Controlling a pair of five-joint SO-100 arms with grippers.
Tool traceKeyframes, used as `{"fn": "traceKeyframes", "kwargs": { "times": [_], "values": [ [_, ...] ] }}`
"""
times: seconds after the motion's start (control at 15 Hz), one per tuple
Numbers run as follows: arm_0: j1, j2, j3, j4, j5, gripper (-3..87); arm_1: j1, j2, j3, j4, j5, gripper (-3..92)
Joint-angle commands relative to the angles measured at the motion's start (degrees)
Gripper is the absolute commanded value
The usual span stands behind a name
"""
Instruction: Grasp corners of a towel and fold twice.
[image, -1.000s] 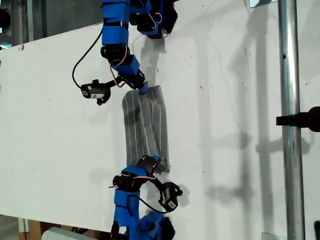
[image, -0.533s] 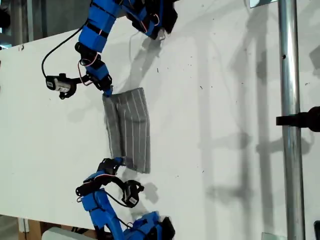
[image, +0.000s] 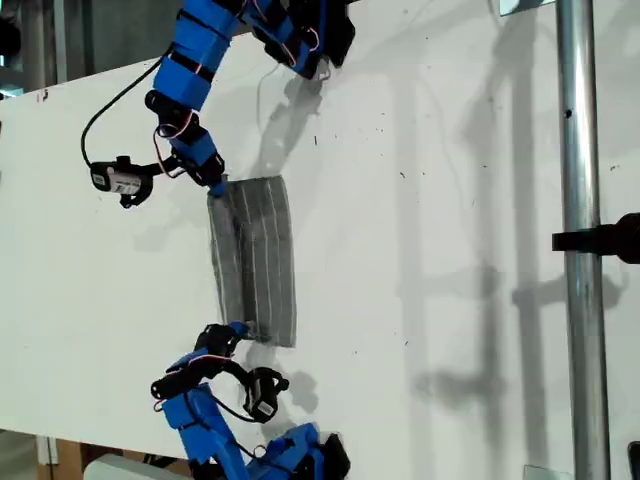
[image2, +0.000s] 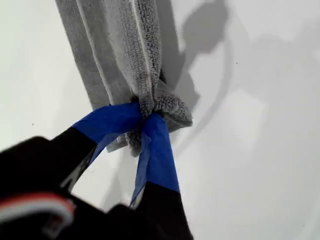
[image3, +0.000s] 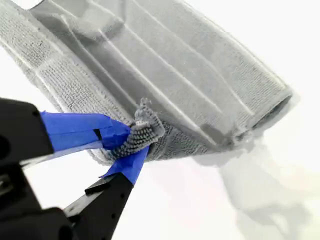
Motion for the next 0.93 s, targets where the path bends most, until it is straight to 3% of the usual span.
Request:
{"fn": "traceKeyframes", "kwargs": {
  "times": [0.0, 0.27, 0.53, 0.73, 0.87],
  "values": [
    [5.9, 2.5, 3.1, -1.1, -4.6, -2.6, -3.4, -0.3, 2.0, 0.1, 2.7, -0.3],
    [12.0, 2.2, 13.9, -6.9, -12.7, -2.6, -7.2, -6.2, 9.2, -4.8, 7.3, -0.3],
    [8.9, -2.9, 20.4, -11.1, -12.7, -2.3, -7.1, -15.9, 8.7, -9.3, 8.1, -0.3],
    [5.1, -4.2, 20.7, -10.5, -12.7, 14.5, -5.7, -16.0, 7.8, -8.1, 8.5, 0.7],
    [4.9, 1.2, 20.2, -6.6, -14.6, 17.3, -5.2, -12.8, 8.1, -4.7, 8.8, -0.2]
  ]
}}
